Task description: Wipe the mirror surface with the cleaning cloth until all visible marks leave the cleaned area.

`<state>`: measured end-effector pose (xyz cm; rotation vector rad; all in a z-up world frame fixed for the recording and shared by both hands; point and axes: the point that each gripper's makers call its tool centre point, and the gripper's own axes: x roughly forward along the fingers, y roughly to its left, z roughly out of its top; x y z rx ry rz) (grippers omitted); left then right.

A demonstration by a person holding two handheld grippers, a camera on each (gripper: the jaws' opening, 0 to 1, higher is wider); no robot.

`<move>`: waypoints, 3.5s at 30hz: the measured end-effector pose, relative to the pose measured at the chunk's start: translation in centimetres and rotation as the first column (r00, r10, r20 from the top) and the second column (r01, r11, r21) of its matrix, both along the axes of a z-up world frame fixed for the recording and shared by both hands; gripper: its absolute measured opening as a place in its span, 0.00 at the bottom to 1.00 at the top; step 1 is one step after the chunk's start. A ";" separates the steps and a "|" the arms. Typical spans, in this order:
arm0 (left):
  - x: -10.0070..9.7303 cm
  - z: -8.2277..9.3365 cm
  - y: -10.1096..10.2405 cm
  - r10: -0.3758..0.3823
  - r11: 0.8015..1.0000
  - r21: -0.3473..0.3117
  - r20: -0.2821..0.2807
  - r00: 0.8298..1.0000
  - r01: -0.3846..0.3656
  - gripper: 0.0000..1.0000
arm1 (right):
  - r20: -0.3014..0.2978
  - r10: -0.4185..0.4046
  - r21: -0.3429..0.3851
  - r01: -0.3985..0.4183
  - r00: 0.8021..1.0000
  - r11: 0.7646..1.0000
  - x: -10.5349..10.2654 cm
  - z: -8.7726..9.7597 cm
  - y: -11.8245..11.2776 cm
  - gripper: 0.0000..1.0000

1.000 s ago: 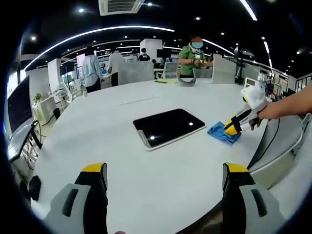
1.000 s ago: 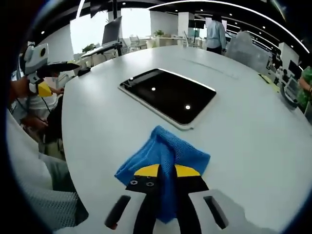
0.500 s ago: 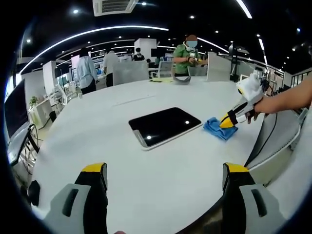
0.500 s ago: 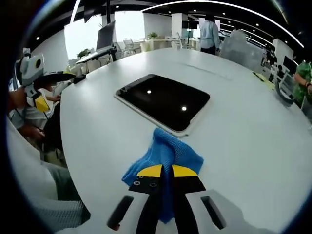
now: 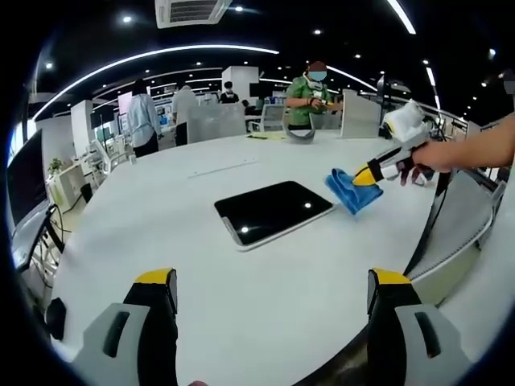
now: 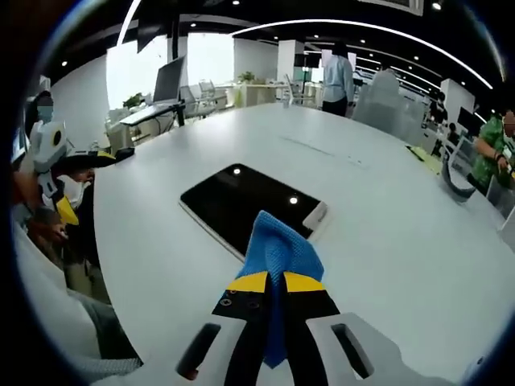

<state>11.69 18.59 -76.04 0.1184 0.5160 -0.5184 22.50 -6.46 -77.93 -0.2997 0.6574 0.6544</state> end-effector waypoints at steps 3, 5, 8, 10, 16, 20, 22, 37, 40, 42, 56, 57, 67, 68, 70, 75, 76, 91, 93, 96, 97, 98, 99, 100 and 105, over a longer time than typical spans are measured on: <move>0.1 -0.1 0.0 0.002 1.000 -0.007 0.000 1.000 -0.002 0.99 | 0.015 0.005 -0.003 -0.005 1.000 1.000 1.0 0.6 0.5 0.01; 0.1 -0.2 0.0 0.000 1.000 -0.007 0.000 1.000 0.000 0.99 | 0.020 0.008 -0.004 -0.008 1.000 1.000 1.4 0.8 0.8 0.01; 0.3 -0.2 0.0 0.003 1.000 -0.012 -0.001 1.000 -0.003 0.99 | 0.028 0.020 -0.011 -0.020 0.999 1.000 2.1 1.0 1.2 0.01; 0.4 -0.2 0.1 0.007 1.000 -0.012 0.000 1.000 -0.007 0.99 | 0.034 0.031 -0.020 -0.030 0.999 0.999 2.6 1.1 1.5 0.01; 0.4 0.0 -0.2 0.004 1.000 -0.014 0.001 1.000 -0.004 0.99 | 0.038 0.043 -0.037 -0.042 0.998 0.998 4.5 0.8 2.0 0.01; 0.4 -0.1 -0.2 0.004 1.000 -0.013 -0.004 1.000 -0.004 0.99 | 0.033 0.047 -0.042 -0.045 0.998 0.998 5.5 0.4 2.3 0.01; 0.5 0.0 -0.1 0.006 1.000 -0.012 -0.004 1.000 -0.006 0.99 | 0.030 0.049 -0.044 -0.047 0.998 0.998 6.0 0.3 2.4 0.01; 1.1 0.7 0.2 -0.003 1.000 -0.007 0.000 1.000 0.003 0.99 | 0.025 0.042 -0.054 -0.041 0.999 0.998 9.5 -1.1 3.2 0.01; 1.3 0.6 0.2 -0.007 1.000 -0.006 -0.003 1.000 0.007 0.99 | 0.018 0.037 -0.053 -0.036 0.999 0.998 10.0 -1.4 3.2 0.01; 1.3 0.6 0.2 -0.008 1.000 -0.008 -0.006 1.000 0.008 0.99 | 0.018 0.033 -0.057 -0.032 0.999 0.998 10.3 -1.6 3.2 0.01; 2.0 0.6 -0.3 -0.020 1.000 -0.012 -0.015 1.000 0.020 0.99 | 0.015 0.056 -0.135 -0.053 0.998 0.989 11.8 -3.4 3.6 0.02; 2.1 0.6 -0.3 -0.023 1.000 -0.010 -0.014 1.000 0.023 0.99 | 0.010 0.056 -0.141 -0.054 0.998 0.989 11.8 -3.6 3.6 0.02; 2.3 0.6 -0.4 -0.023 1.000 -0.013 -0.021 1.000 0.023 0.99 | -0.036 0.004 -0.133 -0.008 0.999 0.991 13.0 -5.5 3.3 0.02; 2.3 0.6 -0.4 -0.023 1.000 -0.012 -0.021 1.000 0.023 0.99 | -0.045 0.001 -0.132 -0.007 0.999 0.991 13.0 -5.7 3.3 0.02; 2.3 0.5 -0.3 -0.021 1.000 -0.011 -0.024 0.999 0.021 0.99 | -0.049 -0.006 -0.129 0.000 0.999 0.992 13.2 -6.0 3.4 0.03; 2.4 0.5 0.1 -0.014 1.000 -0.010 -0.029 1.000 0.013 0.99 | -0.066 -0.036 -0.104 0.029 0.997 0.994 13.6 -6.3 3.6 0.04; 2.4 0.5 0.1 -0.013 1.000 -0.009 -0.029 1.000 0.013 0.99 | -0.068 -0.034 -0.102 0.027 0.997 0.994 13.6 -6.5 3.7 0.04; 2.2 0.2 0.6 -0.009 1.000 -0.007 -0.042 0.999 0.009 0.99 | -0.014 -0.016 -0.067 0.015 1.000 0.998 14.0 -5.7 4.0 0.18; 2.2 0.2 0.6 -0.010 1.000 -0.008 -0.043 0.999 0.009 0.99 | -0.008 -0.008 -0.064 0.008 1.000 0.998 13.7 -5.4 4.2 0.18; 2.4 0.4 0.6 -0.007 1.000 -0.011 -0.038 0.999 0.007 0.99 | 0.013 0.016 -0.042 -0.015 1.000 0.999 12.6 -4.6 5.0 0.17; 2.4 0.4 0.6 -0.007 1.000 -0.012 -0.036 0.999 0.006 0.99 | 0.016 0.024 -0.040 -0.023 1.000 0.999 12.4 -4.4 5.2 0.17; 2.4 0.5 0.5 -0.007 1.000 -0.012 -0.035 0.999 0.006 0.99 | 0.019 0.041 -0.036 -0.041 0.999 0.999 12.1 -4.3 5.5 0.17; 2.4 0.5 0.5 -0.007 1.000 -0.012 -0.033 0.999 0.007 0.99 | 0.018 0.061 -0.034 -0.060 0.998 0.998 11.7 -4.2 6.0 0.16; 2.5 0.5 0.5 -0.008 1.000 -0.012 -0.032 0.999 0.008 0.99 | 0.014 0.081 -0.036 -0.080 0.997 0.996 11.2 -4.2 6.4 0.16; 2.4 0.6 0.3 -0.009 1.000 -0.013 -0.030 1.000 0.009 0.99 | -0.004 0.117 -0.068 -0.117 0.993 0.991 10.2 -4.8 7.0 0.11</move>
